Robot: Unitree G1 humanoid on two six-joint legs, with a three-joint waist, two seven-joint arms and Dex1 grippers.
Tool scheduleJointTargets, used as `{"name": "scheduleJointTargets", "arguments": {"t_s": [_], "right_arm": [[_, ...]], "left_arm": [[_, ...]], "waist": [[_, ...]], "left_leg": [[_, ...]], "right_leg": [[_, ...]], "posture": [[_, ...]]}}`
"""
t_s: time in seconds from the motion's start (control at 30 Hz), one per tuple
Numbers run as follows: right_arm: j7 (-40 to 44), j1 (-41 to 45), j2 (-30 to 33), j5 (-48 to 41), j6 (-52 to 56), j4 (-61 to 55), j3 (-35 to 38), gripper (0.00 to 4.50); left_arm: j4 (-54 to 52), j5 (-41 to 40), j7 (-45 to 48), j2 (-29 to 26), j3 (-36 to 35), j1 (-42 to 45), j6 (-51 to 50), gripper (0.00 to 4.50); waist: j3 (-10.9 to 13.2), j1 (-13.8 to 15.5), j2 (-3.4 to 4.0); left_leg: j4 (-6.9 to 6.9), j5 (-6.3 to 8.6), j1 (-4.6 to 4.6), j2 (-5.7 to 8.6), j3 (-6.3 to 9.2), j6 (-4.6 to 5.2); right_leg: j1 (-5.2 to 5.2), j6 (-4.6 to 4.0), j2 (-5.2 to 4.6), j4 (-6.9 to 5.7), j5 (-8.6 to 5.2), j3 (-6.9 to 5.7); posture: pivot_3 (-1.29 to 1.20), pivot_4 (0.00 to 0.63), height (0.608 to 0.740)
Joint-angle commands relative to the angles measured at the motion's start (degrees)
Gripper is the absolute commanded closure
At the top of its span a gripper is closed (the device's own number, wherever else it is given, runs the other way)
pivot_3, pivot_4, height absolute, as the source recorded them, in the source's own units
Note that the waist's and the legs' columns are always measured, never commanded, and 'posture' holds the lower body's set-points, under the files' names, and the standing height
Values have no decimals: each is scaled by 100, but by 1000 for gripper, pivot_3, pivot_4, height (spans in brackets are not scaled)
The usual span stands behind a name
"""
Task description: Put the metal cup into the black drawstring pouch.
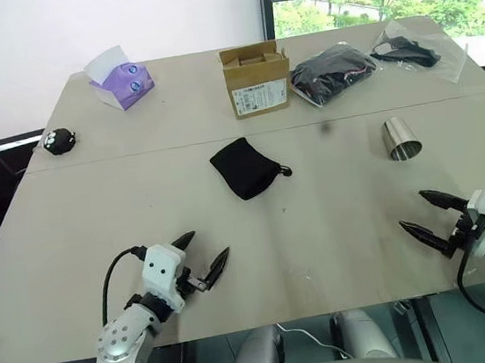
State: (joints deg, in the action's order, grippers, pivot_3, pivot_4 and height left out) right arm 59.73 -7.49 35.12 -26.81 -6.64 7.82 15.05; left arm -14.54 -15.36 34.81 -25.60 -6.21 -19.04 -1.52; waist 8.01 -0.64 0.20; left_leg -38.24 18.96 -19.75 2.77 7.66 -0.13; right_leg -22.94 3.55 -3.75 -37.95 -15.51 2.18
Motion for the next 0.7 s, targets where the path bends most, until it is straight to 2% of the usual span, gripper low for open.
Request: {"name": "scheduleJointTargets", "arguments": {"t_s": [0.03, 0.53, 0.7], "right_arm": [[73, -9, -3, -87, -91, -77, 146, 0], [224, 55, -159, -66, -354, 66, 97, 0], [685, -145, -263, -332, -379, -279, -49, 0]], "left_arm": [[-63, 41, 68, -48, 41, -63, 6, 71], [-196, 19, 76, -17, 87, 0, -63, 71], [-378, 132, 110, -56, 227, 162, 0, 71]], "waist": [[0, 0, 0], [0, 1, 0], [0, 10, 0]], "left_leg": [[0, 0, 0, 0, 0, 0], [0, 0, 0, 0, 0, 0], [0, 0, -1, 0, 2, 0]], "right_leg": [[0, 0, 0, 0, 0, 0], [0, 0, 0, 0, 0, 0], [0, 0, -1, 0, 0, 0]], "posture": [[0, 150, 740], [0, 150, 740], [0, 150, 740]]}}
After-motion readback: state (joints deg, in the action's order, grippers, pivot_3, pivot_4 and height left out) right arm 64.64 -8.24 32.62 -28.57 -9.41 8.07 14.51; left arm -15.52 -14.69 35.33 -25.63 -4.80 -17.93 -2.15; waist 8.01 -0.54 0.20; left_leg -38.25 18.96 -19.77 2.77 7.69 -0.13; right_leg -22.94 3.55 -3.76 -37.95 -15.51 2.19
